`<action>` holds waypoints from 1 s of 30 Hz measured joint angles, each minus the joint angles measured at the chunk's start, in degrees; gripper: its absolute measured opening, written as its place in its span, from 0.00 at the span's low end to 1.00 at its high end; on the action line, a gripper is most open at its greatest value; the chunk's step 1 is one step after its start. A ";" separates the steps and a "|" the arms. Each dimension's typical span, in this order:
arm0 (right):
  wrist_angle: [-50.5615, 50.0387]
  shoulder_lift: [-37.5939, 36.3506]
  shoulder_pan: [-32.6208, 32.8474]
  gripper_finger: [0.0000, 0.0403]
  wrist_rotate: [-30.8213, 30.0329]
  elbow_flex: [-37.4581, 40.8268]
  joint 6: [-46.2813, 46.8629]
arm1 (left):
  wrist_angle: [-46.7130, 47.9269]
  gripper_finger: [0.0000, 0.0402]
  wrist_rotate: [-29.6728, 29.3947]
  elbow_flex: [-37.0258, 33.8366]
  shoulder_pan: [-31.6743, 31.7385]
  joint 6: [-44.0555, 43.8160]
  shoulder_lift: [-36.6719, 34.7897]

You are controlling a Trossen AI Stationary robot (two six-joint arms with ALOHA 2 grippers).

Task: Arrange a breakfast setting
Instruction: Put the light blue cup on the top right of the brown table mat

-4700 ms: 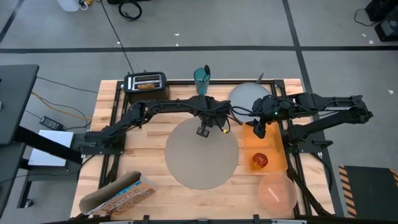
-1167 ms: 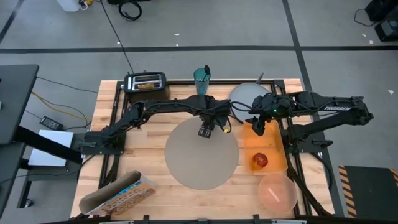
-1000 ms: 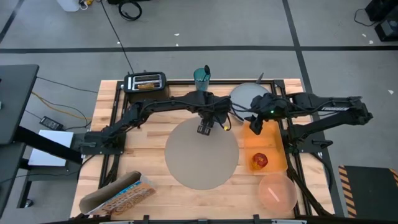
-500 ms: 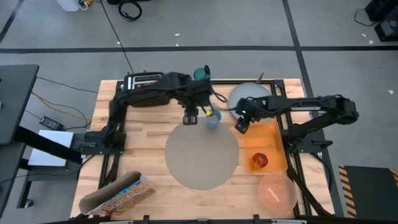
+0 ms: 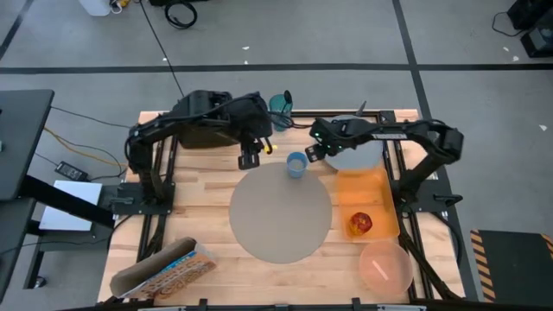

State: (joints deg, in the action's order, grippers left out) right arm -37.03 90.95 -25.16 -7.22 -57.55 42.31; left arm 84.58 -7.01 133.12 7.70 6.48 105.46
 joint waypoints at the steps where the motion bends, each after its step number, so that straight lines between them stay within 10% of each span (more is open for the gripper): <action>1: -0.17 1.13 -0.46 0.48 0.02 -0.59 0.71 | 0.28 0.41 0.00 -0.02 -0.24 0.00 -0.25; 30: 3.66 6.39 -2.73 0.39 0.76 -2.35 2.32 | 3.12 0.41 -0.19 -0.04 -2.60 2.34 -1.43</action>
State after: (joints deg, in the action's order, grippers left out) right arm -33.37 97.34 -27.89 -6.46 -59.90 44.62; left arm 87.70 -7.19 133.08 5.10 8.82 104.03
